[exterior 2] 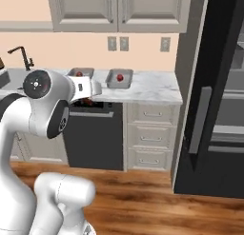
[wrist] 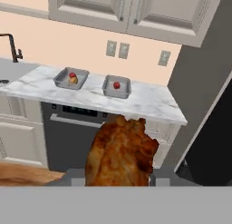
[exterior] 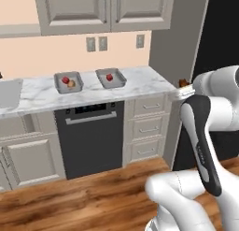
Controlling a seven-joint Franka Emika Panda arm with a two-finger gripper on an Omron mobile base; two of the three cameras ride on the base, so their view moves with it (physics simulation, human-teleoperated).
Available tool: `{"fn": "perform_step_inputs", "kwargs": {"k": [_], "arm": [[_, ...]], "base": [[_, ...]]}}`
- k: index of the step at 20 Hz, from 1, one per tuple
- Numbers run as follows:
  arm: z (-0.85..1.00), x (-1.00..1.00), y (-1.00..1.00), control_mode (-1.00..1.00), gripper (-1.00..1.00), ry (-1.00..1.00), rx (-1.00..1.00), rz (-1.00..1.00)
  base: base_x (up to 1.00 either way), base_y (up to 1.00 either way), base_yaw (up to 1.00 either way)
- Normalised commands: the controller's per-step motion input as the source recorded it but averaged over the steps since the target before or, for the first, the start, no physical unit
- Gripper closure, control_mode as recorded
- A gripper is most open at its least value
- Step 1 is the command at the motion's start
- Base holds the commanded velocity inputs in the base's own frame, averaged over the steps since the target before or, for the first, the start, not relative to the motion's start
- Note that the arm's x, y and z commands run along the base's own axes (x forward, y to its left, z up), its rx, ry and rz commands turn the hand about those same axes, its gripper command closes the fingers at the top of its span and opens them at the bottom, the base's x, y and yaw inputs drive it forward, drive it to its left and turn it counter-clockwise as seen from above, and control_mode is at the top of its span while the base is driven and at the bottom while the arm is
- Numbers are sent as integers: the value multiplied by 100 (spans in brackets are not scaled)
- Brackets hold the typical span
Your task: Place one bell pepper and one chicken drumstick in each tupperware on the nearby counter, to pack two identical lunches.
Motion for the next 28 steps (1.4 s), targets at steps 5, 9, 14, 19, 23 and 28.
{"fn": "perform_step_inputs", "kwargs": {"k": [5,9,14,19,23,28], "arm": [[0,0,0,100,100,0,0,0],[0,0,0,100,100,0,0,0],[0,0,0,100,100,0,0,0],[0,0,0,100,100,0,0,0],[0,0,0,100,100,0,0,0],[0,0,0,100,100,0,0,0]], "base": [[98,19,0],[100,0,0],[100,4,-1],[90,1,-2],[65,0,-2],[42,0,-4]]}}
